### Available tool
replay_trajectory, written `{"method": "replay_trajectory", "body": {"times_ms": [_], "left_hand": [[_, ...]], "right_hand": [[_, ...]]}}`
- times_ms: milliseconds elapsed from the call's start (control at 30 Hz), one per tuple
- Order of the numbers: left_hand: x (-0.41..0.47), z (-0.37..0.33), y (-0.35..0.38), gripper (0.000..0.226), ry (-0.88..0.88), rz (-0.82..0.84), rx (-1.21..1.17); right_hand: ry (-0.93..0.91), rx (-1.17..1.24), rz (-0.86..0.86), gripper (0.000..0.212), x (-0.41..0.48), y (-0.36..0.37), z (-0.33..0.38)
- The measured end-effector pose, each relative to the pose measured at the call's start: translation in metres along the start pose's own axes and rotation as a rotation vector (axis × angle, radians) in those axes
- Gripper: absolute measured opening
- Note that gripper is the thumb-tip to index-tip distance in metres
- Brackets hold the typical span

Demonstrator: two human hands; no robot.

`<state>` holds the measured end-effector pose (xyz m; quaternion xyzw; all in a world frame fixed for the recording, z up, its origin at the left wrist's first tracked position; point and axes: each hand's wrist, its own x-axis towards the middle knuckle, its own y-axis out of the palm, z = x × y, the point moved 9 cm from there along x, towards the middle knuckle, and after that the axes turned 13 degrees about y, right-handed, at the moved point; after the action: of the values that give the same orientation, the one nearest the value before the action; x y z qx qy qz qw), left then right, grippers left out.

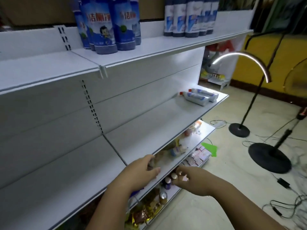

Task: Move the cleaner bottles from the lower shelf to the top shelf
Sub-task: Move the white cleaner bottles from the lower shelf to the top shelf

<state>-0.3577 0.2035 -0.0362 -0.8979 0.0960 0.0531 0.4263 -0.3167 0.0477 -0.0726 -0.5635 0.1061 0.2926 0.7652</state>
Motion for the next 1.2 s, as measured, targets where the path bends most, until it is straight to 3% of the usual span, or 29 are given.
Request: {"method": "replay_trajectory", "body": {"times_ms": [133,267,500,800,967,1100,1200], "left_hand": [[0.047,-0.052,0.05,0.06,-0.023,0.179,0.013],[0.094,-0.112,0.07,0.055,0.023,0.134,0.015],[0.17,-0.155,0.092,0.051,0.052,0.17,-0.003],[0.309,-0.148,0.075,0.061,0.109,0.203,0.051],[0.377,-0.159,0.059,0.053,0.168,0.129,0.014],[0.404,-0.155,0.066,0.051,0.116,0.21,0.002],[0.43,-0.152,0.056,0.051,0.057,0.181,0.0]], "right_hand": [[0.005,0.01,-0.001,0.043,-0.012,-0.045,-0.068],[0.009,0.095,-0.07,0.047,-0.006,-0.081,-0.135],[0.119,0.131,0.036,0.052,0.031,-0.111,-0.217],[0.212,0.093,0.015,0.053,0.117,-0.188,-0.246],[0.239,0.134,-0.149,0.052,0.161,-0.243,-0.262],[0.193,0.13,0.02,0.051,0.201,-0.236,-0.269],[0.157,0.13,0.047,0.051,0.233,-0.249,-0.281]]}}
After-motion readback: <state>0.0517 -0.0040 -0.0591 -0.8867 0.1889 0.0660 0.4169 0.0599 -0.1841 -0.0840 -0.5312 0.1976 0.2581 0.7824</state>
